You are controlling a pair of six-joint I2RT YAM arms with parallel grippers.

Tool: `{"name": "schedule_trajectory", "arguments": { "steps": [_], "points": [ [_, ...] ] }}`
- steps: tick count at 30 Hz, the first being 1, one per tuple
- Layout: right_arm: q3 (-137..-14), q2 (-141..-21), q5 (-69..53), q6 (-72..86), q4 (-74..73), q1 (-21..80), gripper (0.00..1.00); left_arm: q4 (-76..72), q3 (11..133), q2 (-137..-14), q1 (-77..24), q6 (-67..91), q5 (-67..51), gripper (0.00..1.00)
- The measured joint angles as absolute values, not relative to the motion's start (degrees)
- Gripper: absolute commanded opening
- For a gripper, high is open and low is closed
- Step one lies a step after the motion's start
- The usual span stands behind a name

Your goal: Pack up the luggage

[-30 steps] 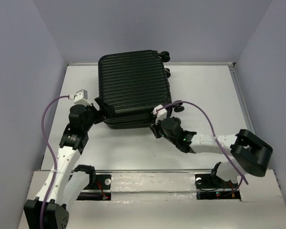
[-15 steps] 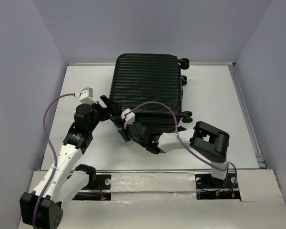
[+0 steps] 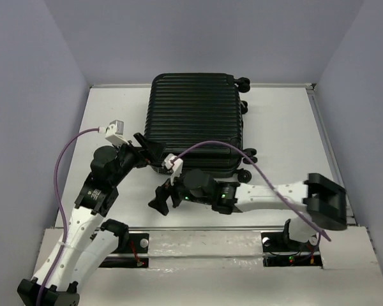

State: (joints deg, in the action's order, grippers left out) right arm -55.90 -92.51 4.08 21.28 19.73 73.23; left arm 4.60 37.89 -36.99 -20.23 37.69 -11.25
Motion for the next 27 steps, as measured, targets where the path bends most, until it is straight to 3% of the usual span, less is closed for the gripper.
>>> {"name": "schedule_trajectory", "arguments": {
  "steps": [5, 10, 14, 18, 27],
  "points": [
    [-56.2, -73.8, 5.4, 21.8, 3.6, 69.4, 0.99, 8.3, 39.8, -37.9, -20.1, 35.4, -6.8, 0.99],
    [-56.9, -65.3, 6.7, 21.6, -4.6, 48.4, 1.0, 10.6, 47.3, -42.4, -16.9, 31.6, -2.4, 0.99],
    [-62.0, -69.3, 6.6, 21.9, -9.3, 28.6, 1.0, 8.4, 50.3, -47.3, -11.1, 29.6, -3.7, 0.99],
    [-68.9, -79.1, 2.5, 22.5, -10.7, 17.6, 1.0, 7.5, 50.2, -52.9, -7.2, 29.4, -6.0, 0.99],
    [-79.9, -96.7, -19.7, 24.9, -9.6, 15.4, 0.99, 1.8, 43.8, -59.4, -8.7, 31.6, -14.4, 0.99]
  ]
}}
